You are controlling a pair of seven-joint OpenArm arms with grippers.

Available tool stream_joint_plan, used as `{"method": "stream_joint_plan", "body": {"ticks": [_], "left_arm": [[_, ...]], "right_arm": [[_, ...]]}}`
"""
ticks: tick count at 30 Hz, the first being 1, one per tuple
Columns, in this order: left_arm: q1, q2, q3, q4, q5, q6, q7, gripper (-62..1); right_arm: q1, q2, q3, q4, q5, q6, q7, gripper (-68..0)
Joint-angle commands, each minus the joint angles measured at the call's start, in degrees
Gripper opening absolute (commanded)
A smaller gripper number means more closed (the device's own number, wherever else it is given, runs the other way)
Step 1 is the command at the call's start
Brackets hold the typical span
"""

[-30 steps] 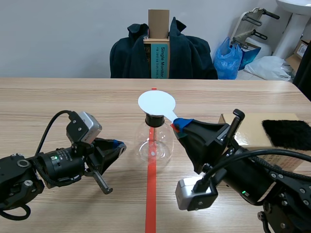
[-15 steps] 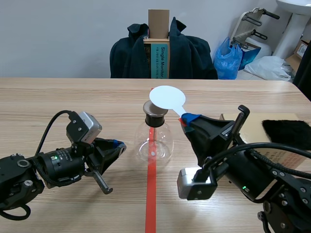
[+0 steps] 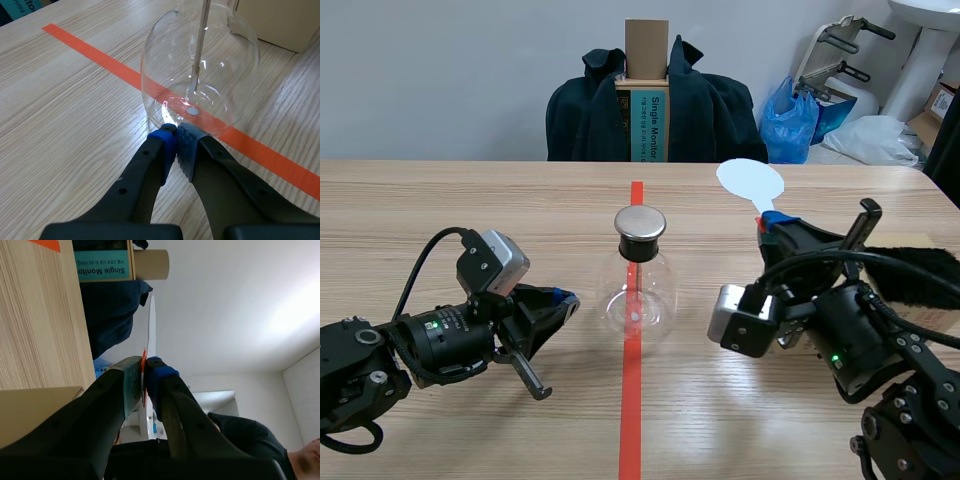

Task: Do the electroscope experiment.
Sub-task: 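Move the plate toward and away from the electroscope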

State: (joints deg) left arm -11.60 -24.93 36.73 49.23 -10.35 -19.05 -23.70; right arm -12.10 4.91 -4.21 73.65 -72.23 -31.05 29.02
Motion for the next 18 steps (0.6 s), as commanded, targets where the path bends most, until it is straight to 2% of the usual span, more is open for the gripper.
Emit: {"method": "stream_joint_plan", "body": {"ticks": [1,5,8,18], "left_arm": [[-0.8,0.1,-0.6,1.0,-0.5,0.1,-0.9,-57.7],[-0.8,0.1,-0.6,1.0,-0.5,0.1,-0.9,-57.7],[-0.8,0.1,-0.6,1.0,-0.5,0.1,-0.9,-57.7],[-0.8,0.1,-0.6,1.0,-0.5,0.1,-0.9,-57.7]], "right_arm": [[0.8,0.3,0.1,1.1,0.6,-0.6,-0.8,-66.7],[0.8,0.3,0.1,1.1,0.6,-0.6,-1.5,-66.7],[0.8,0.3,0.1,1.1,0.6,-0.6,0.3,-66.7],[0.8,0.3,0.0,1.1,0.6,-0.6,15.8,-66.7]]}}
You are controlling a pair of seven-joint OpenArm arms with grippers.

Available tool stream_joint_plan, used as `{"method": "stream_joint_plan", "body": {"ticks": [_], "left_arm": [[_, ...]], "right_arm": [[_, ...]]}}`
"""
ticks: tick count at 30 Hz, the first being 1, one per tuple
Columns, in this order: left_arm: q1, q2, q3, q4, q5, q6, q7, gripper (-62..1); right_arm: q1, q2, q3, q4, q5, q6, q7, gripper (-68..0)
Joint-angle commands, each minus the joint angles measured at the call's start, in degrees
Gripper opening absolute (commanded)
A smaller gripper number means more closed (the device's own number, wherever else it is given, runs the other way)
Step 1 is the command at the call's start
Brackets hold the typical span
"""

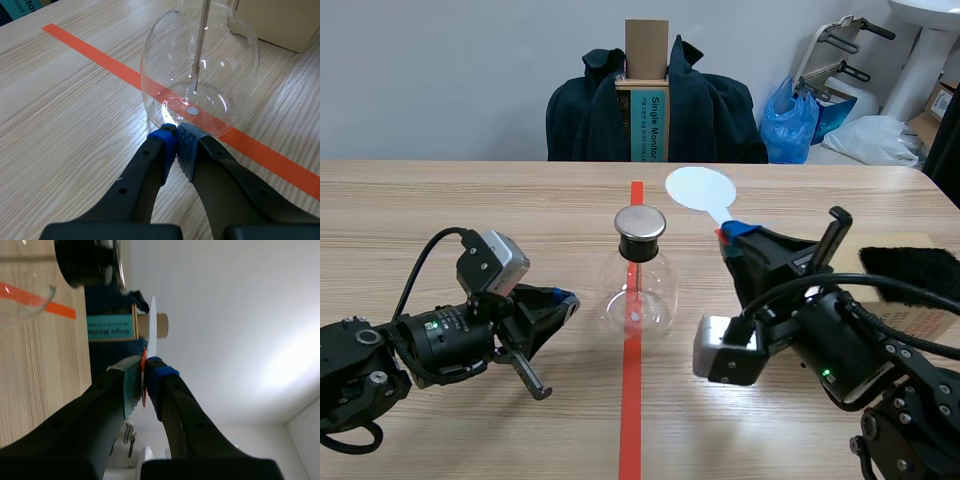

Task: Do the electroscope experiment.
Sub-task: 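Move the plate toward and away from the electroscope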

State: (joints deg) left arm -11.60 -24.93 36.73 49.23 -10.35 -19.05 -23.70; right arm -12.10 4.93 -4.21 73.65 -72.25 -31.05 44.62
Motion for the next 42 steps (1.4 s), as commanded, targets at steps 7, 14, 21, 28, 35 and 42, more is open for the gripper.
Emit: {"method": "stream_joint_plan", "body": {"ticks": [7,14,21,28,35,42], "left_arm": [[-0.8,0.1,-0.6,1.0,-0.5,0.1,-0.9,-57.7],[-0.8,0.1,-0.6,1.0,-0.5,0.1,-0.9,-57.7],[-0.8,0.1,-0.6,1.0,-0.5,0.1,-0.9,-57.7],[-0.8,0.1,-0.6,1.0,-0.5,0.1,-0.9,-57.7],[-0.8,0.1,-0.6,1.0,-0.5,0.1,-0.9,-57.7],[-0.8,0.1,-0.6,1.0,-0.5,0.1,-0.9,-57.7]], "right_arm": [[0.8,0.3,0.0,1.1,0.6,-0.6,8.4,-66.7],[0.8,0.3,0.0,1.1,0.6,-0.6,11.8,-66.7],[0.8,0.3,0.1,1.1,0.6,-0.6,11.9,-66.7],[0.8,0.3,0.1,1.1,0.6,-0.6,11.9,-66.7],[0.8,0.3,0.1,1.1,0.6,-0.6,11.8,-66.7],[0.8,0.3,0.1,1.1,0.6,-0.6,3.8,-66.7]]}}
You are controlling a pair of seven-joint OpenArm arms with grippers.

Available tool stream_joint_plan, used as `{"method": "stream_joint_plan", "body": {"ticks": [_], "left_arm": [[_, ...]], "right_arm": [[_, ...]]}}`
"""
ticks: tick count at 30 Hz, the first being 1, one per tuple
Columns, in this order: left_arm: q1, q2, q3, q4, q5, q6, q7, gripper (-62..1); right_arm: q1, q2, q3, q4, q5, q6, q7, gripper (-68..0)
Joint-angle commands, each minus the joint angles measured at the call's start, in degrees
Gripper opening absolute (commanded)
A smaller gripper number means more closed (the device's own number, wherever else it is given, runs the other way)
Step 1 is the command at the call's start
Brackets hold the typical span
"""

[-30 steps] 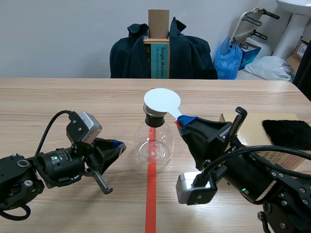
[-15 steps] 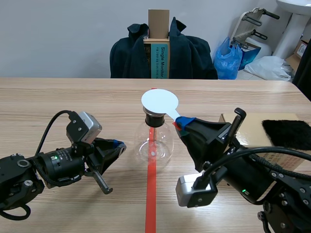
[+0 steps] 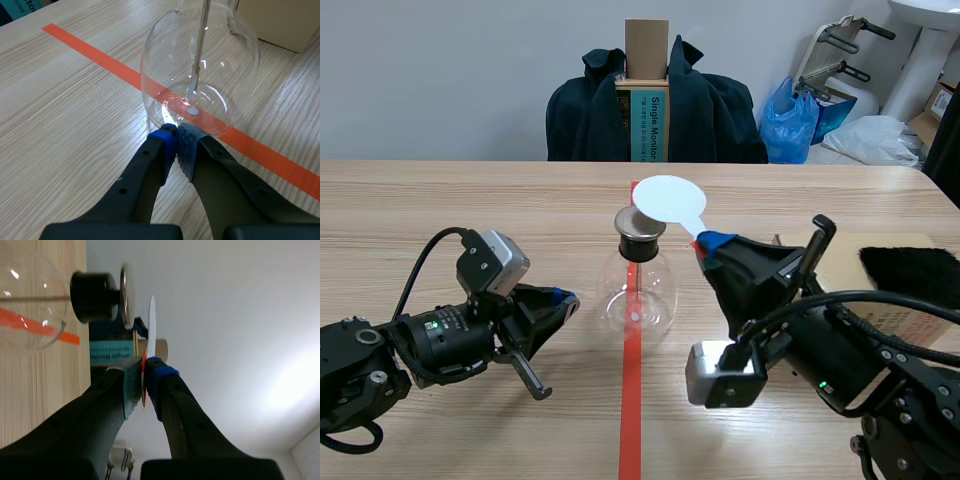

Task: Do the electroscope experiment.
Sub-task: 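Move the plate toward and away from the electroscope, then put the plate down on the right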

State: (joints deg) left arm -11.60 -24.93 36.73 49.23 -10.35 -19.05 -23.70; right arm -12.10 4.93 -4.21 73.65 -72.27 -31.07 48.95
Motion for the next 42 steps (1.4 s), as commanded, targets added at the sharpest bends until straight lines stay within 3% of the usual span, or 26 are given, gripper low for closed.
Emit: {"method": "stream_joint_plan", "body": {"ticks": [1,9,14,21,28,34,42], "left_arm": [[-0.8,0.1,-0.6,1.0,-0.5,0.1,-0.9,-57.7],[-0.8,0.1,-0.6,1.0,-0.5,0.1,-0.8,-57.7],[-0.8,0.1,-0.6,1.0,-0.5,0.1,-0.7,-57.7],[-0.8,0.1,-0.6,1.0,-0.5,0.1,-0.7,-57.7],[-0.6,0.1,-0.6,1.0,-0.5,0.1,-0.5,-57.7],[-0.3,0.1,-0.6,1.0,-0.5,0.1,-0.5,-57.7],[0.6,-0.3,-0.8,1.1,-0.6,0.1,-0.5,-57.7]], "right_arm": [[0.8,0.3,0.1,1.1,0.6,-0.6,-2.3,-66.7],[0.3,0.3,0.1,1.2,0.7,-0.7,-17.2,-66.7],[-2.7,0.5,0.2,4.1,1.5,-0.8,-22.7,-66.7],[-11.6,0.7,0.9,12.1,3.2,-0.8,-24.1,-66.7],[-18.4,3.0,3.0,12.5,2.0,-0.6,-24.5,-66.7],[-19.0,3.2,3.7,10.7,2.0,-0.5,-29.0,-66.7],[-15.2,3.3,3.5,4.9,1.9,-0.3,-29.2,-66.7]]}}
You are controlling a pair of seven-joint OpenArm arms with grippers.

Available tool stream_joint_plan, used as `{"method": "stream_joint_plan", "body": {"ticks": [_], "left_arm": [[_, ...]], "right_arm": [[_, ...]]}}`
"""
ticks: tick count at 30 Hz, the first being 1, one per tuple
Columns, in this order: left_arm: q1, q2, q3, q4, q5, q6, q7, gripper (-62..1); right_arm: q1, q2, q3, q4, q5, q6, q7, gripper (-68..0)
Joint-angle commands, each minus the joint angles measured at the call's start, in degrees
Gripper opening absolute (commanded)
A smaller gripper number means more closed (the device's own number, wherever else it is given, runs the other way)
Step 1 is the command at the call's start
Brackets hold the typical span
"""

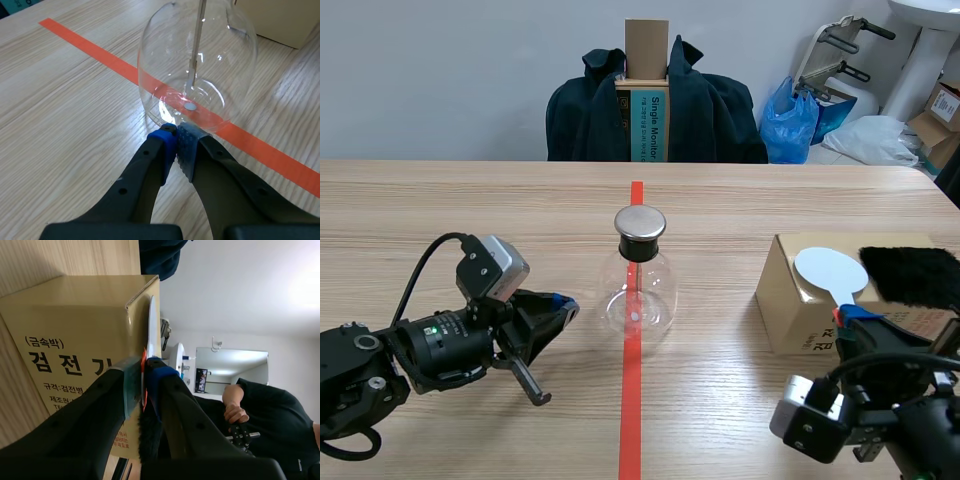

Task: Do the electroscope experiment.
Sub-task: 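Put the plate down on the right, then return to the home posture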

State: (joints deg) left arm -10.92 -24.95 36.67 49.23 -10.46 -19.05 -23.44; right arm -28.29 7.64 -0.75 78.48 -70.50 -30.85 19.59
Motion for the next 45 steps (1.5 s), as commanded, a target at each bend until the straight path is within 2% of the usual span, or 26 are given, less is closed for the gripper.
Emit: {"method": "stream_joint_plan", "body": {"ticks": [1,6,11,14,16,17,22,23,30,32,34,35,36,37,39,41,43,45], "left_arm": [[0.0,-0.6,-0.7,1.2,-0.7,0.1,-1.0,-57.7],[2.0,-3.6,-1.6,5.0,-0.9,0.1,-1.0,-57.7],[8.2,-8.6,-5.4,13.4,-1.0,0.1,-0.9,-57.7],[13.9,-12.1,-8.8,19.8,-2.3,0.1,-0.5,-57.7],[18.6,-14.1,-11.8,24.1,-2.7,0.1,-0.5,-57.7],[21.1,-15.0,-13.4,26.1,-3.4,0.1,-0.3,-57.7],[33.9,-17.5,-21.9,35.9,-4.4,0.1,0.3,-57.7],[36.3,-17.6,-23.7,37.9,-4.4,0.1,0.3,-57.7],[52.5,-17.6,-36.0,51.8,-4.4,0.0,0.3,-57.7],[56.1,-17.6,-38.2,54.8,-4.3,-0.2,0.3,-57.7],[58.8,-17.6,-39.8,57.0,-4.3,-0.2,0.3,-56.5],[59.7,-17.6,-40.3,57.9,-4.3,-0.2,0.3,-52.9],[60.4,-17.6,-40.7,58.6,-4.3,-0.2,0.3,-47.3],[60.8,-17.6,-40.9,59.0,-4.3,-0.3,0.3,-39.7],[60.7,-17.4,-40.9,59.3,-4.3,-1.1,0.2,-20.6],[60.6,-16.7,-40.9,59.3,-4.1,-1.2,-0.2,-0.5],[60.6,-16.0,-40.9,59.3,-4.1,-1.2,-0.4,1.4],[60.6,-15.2,-40.9,59.3,-3.7,-1.2,-0.3,1.4]], "right_arm": [[1.5,0.6,0.1,-0.8,0.2,-0.6,0.2,-66.7],[3.2,0.6,0.1,-3.7,-0.1,-0.6,0.6,-66.7],[3.2,0.6,0.1,-3.7,0.0,-0.7,0.8,-66.6],[3.2,0.6,0.1,-3.7,0.0,-0.9,0.9,-64.9],[3.2,0.6,0.1,-3.7,0.1,-0.9,0.9,-56.1],[3.2,0.6,0.1,-3.7,0.2,-0.9,0.9,-49.4],[3.1,0.6,0.1,-3.7,1.4,-0.8,0.9,-5.1],[3.0,0.6,0.1,-3.7,2.4,-0.9,0.9,0.4],[-0.5,1.1,0.1,-2.4,9.0,-0.6,0.9,0.4],[-3.1,1.7,0.1,-0.6,14.3,-0.4,-0.2,0.4],[-6.2,2.3,0.2,2.2,23.5,-0.7,-1.4,0.4],[-8.0,2.8,0.2,4.2,29.3,-0.8,-1.6,0.4],[-9.8,3.3,0.2,6.5,34.6,-0.7,-1.4,0.4],[-11.8,3.9,0.0,9.3,39.8,0.4,-0.5,0.4],[-15.5,4.8,-0.2,15.3,51.2,5.1,0.4,0.4],[-18.9,5.5,-0.2,21.5,60.3,7.6,0.5,0.4],[-21.6,6.7,-0.1,27.9,65.8,8.4,0.4,0.4],[-23.5,8.5,0.0,33.8,70.5,10.6,0.5,0.4]]}}
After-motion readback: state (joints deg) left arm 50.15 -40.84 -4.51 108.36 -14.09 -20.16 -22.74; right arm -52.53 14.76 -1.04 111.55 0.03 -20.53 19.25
